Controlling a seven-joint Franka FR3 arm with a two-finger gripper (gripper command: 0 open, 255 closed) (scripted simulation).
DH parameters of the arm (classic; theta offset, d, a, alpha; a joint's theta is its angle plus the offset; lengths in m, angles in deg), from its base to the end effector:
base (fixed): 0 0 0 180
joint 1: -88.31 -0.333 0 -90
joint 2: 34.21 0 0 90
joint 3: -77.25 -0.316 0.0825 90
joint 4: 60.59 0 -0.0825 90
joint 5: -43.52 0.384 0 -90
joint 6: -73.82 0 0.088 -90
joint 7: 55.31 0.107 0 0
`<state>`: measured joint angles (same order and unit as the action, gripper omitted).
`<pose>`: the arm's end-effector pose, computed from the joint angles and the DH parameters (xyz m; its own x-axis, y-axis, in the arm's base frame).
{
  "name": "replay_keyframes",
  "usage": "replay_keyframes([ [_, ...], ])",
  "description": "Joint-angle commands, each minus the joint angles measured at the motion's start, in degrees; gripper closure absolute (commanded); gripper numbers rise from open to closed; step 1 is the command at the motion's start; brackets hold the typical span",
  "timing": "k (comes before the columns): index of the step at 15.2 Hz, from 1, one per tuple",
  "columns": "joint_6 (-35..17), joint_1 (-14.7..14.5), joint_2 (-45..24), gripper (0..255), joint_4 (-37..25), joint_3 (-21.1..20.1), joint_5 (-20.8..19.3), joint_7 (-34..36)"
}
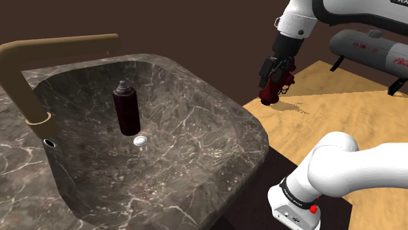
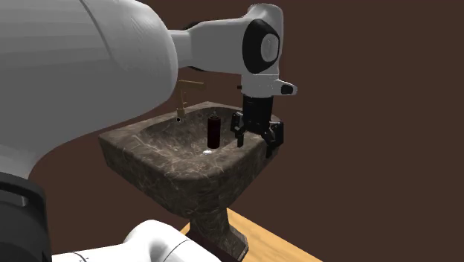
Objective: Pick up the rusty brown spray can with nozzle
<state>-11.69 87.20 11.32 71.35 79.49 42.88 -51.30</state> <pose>0.2967 -0.0114 0.6110 0.9968 -0.0783 -0.0172 -0.0786 -0.9968 -0.0156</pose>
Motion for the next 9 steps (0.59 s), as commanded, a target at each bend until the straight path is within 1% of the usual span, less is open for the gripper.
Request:
replay_keyframes([
  [1, 0.00, 0.00, 0.00, 0, 0.00, 0.00, 0.00, 0.00],
  [9, -21.37, -4.79, -3.92, 0, 5.76, -3.38, 2.24, -2.85],
])
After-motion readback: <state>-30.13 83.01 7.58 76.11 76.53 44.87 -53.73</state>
